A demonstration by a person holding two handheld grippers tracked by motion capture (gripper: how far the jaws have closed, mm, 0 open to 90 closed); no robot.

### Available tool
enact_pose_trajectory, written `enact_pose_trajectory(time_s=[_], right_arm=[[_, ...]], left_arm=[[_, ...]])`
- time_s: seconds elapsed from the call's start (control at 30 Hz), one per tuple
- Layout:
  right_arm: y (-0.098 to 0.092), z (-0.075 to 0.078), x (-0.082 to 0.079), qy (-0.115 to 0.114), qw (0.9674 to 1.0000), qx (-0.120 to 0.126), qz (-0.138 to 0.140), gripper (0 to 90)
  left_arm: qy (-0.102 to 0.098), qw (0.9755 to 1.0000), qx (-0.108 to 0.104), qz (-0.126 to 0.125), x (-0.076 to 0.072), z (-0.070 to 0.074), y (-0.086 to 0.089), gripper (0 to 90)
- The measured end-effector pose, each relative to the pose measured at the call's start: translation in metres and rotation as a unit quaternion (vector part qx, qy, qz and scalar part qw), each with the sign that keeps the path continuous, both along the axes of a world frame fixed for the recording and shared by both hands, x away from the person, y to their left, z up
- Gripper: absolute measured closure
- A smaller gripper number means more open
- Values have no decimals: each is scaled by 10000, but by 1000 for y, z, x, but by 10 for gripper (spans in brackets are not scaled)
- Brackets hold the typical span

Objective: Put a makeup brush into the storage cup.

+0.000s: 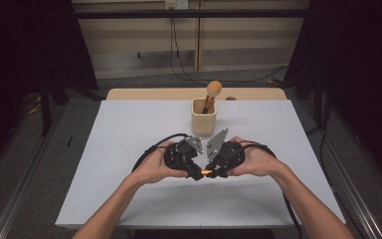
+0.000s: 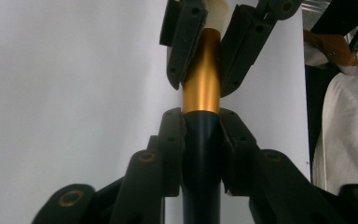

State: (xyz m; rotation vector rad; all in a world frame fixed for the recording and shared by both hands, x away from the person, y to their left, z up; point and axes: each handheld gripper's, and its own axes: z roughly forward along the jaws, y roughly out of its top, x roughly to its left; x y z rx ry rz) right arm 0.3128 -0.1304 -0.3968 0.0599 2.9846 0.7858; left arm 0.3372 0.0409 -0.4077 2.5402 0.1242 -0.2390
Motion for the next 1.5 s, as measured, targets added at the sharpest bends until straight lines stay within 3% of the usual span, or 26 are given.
enact_pose_trajectory(time_s=[0.17,0.3,0.5,0.67,0.73,0.93,1.2,1.37,1.5], right_arm=[[-3,0,3,-75,10000,23,-2,721],[-4,-1,2,-133,9999,37,81,720],[-5,-1,3,-206,9996,168,106,701],[-7,-1,3,-304,9991,285,84,588],[-11,0,3,-324,9989,333,-14,484],[-22,0,0,-299,9990,325,-117,369],[-43,-2,-3,-160,9968,609,-498,182],[-50,-4,-3,-78,9954,686,-657,116],[-56,-5,-5,34,9934,825,-797,73]], left_arm=[[-208,9998,-53,19,-1,0,-1,740],[-115,9999,-23,105,-2,0,-2,742],[-150,9997,-34,195,-2,2,1,743],[-86,9999,-7,124,-3,0,3,742],[-46,9999,-41,146,-2,-1,4,742],[-32,9997,-58,249,0,-2,10,742],[-101,9982,-358,477,1,1,21,742],[-173,9963,-543,639,2,1,30,742],[-203,9935,-783,799,0,2,38,742]])
